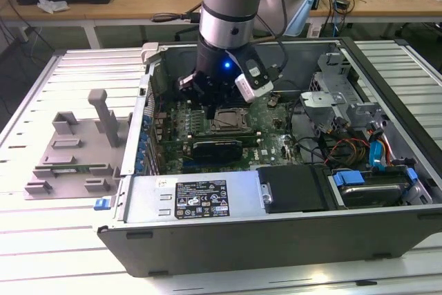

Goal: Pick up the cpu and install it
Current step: 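Install the second cpu locking lever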

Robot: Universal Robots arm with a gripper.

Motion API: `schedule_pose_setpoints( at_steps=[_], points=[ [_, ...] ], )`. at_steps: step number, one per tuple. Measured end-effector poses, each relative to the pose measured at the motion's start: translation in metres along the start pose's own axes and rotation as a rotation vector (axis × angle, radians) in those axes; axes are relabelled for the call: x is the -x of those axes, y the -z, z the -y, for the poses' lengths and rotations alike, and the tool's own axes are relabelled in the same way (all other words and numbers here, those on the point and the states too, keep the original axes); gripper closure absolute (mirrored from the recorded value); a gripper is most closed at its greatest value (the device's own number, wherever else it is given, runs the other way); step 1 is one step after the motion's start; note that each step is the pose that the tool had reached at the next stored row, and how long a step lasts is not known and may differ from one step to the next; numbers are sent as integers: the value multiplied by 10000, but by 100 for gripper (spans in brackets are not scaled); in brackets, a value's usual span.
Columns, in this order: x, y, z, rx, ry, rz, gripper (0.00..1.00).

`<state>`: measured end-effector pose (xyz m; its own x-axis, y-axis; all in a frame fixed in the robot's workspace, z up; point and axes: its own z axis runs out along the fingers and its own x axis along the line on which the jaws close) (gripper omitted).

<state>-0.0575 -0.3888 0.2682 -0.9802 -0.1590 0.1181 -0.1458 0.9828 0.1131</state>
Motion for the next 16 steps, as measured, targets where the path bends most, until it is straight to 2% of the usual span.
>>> schedule_pose_setpoints(
  at_steps=[4,6,9,10,12,13,14,15,16],
  points=[
    [14,-19,5,-60,18,216,89],
    [30,-29,9,-125,36,420,89],
    [48,-39,17,-206,71,809,89],
    [49,-41,27,-208,84,930,89],
    [49,-42,28,-185,85,936,89],
    [49,-43,29,127,72,988,89],
    [49,-44,30,277,67,1012,89],
    [49,-48,35,378,57,1030,89],
    [49,-58,44,411,19,1041,89]
  ],
)
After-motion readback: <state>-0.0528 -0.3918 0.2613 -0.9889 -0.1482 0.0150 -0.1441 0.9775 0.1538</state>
